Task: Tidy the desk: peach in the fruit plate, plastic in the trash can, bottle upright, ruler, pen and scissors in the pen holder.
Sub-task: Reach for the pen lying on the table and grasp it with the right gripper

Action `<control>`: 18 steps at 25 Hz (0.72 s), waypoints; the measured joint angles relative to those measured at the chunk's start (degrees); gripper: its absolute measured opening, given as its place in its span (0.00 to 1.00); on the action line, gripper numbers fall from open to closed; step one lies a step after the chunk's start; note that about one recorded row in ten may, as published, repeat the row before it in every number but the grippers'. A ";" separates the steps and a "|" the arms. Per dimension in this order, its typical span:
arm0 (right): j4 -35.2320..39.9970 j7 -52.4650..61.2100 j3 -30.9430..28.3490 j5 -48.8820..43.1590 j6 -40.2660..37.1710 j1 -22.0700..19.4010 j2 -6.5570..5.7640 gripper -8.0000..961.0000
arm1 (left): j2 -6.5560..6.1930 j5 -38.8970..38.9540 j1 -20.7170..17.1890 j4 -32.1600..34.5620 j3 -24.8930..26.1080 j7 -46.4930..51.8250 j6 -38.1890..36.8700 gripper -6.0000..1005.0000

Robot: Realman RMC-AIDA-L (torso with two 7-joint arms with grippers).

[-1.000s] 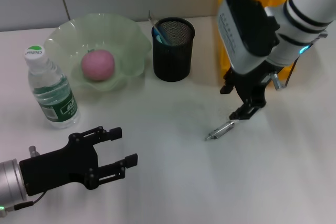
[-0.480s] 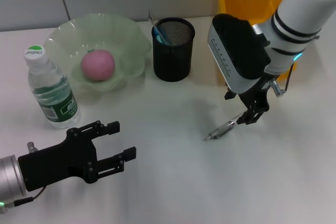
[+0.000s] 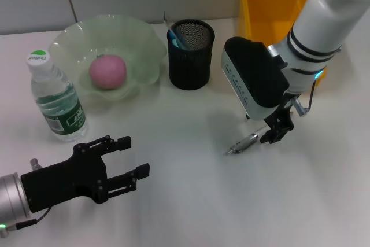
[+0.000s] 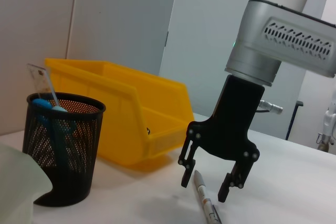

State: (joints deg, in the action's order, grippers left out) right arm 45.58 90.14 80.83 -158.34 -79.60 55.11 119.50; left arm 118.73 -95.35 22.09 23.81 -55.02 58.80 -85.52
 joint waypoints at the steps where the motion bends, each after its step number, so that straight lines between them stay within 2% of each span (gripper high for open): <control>1: 0.00 0.00 0.00 0.00 0.00 0.00 0.00 0.62 | 0.00 0.00 0.00 0.00 0.00 0.00 0.03 0.74; 4: -0.64 -0.39 0.27 0.32 0.93 0.01 0.02 0.61 | 0.00 0.00 0.01 0.00 0.01 0.01 0.03 0.74; 7: -0.89 -0.75 0.45 0.72 1.34 0.03 0.02 0.53 | 0.00 0.00 0.17 0.00 0.24 0.08 0.03 0.74; 18: -2.58 -1.88 1.63 1.21 3.70 0.08 0.02 0.46 | 0.00 -0.01 1.05 0.01 0.33 1.17 0.05 0.74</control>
State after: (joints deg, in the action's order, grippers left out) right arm 42.99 88.26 82.46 -157.13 -75.90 55.19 119.53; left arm 118.74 -95.36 23.13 23.82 -54.68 59.96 -85.47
